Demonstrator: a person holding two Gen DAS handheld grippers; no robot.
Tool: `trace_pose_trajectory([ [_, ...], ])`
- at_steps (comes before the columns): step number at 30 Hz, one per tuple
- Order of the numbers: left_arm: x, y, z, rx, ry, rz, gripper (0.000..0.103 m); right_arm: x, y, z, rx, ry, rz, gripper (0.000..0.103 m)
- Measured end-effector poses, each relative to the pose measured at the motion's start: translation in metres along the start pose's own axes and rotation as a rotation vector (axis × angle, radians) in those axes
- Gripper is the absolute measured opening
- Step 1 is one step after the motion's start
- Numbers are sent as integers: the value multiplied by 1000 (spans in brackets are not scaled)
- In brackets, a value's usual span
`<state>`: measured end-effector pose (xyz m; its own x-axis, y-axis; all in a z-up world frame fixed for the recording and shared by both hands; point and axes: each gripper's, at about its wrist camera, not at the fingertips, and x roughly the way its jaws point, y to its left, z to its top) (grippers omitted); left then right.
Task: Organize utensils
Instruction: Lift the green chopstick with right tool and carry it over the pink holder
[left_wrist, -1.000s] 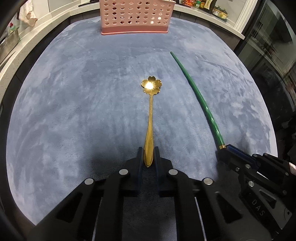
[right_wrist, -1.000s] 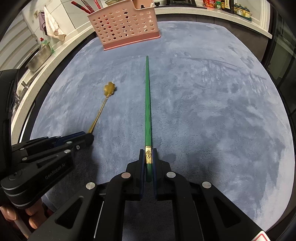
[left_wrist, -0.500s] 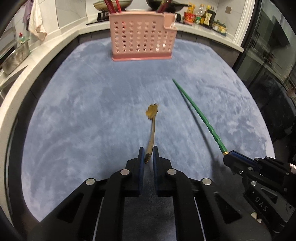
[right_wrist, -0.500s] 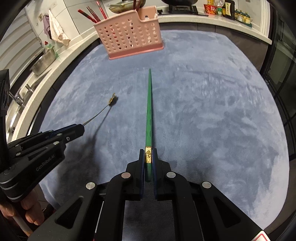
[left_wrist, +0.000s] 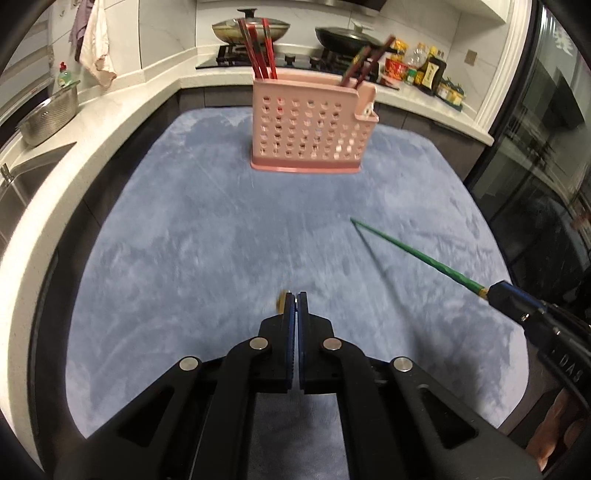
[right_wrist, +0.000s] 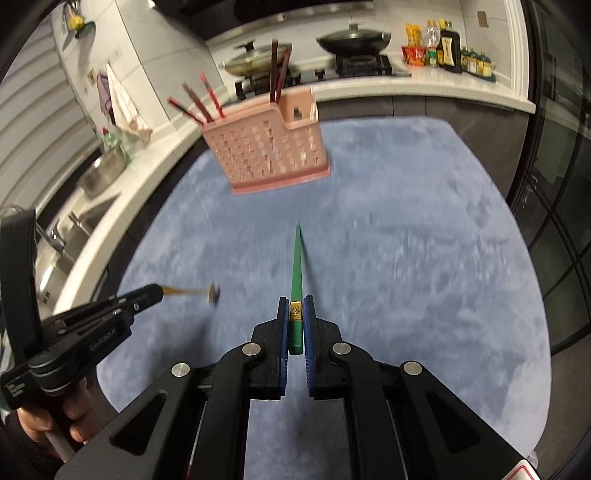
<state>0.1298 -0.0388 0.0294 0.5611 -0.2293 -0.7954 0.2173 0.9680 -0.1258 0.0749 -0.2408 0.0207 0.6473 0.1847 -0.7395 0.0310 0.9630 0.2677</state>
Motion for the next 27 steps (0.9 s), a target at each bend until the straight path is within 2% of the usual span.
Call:
trace_pose_trajectory([
  [11,-23,7,51,-6,-88,-14,1,-26,9,65,-19,-132,38,7],
  [16,-33,10,84,-11,-126,-42,1,-32,14,96,-19,-186,69,7],
  [22,-51,9,126,6,-209,-48,1,-37,22,133,-23,-254,100,7],
  [27,-63,5,166,13,-256,-72,1,-44,31,170,-43,-336,106,7],
])
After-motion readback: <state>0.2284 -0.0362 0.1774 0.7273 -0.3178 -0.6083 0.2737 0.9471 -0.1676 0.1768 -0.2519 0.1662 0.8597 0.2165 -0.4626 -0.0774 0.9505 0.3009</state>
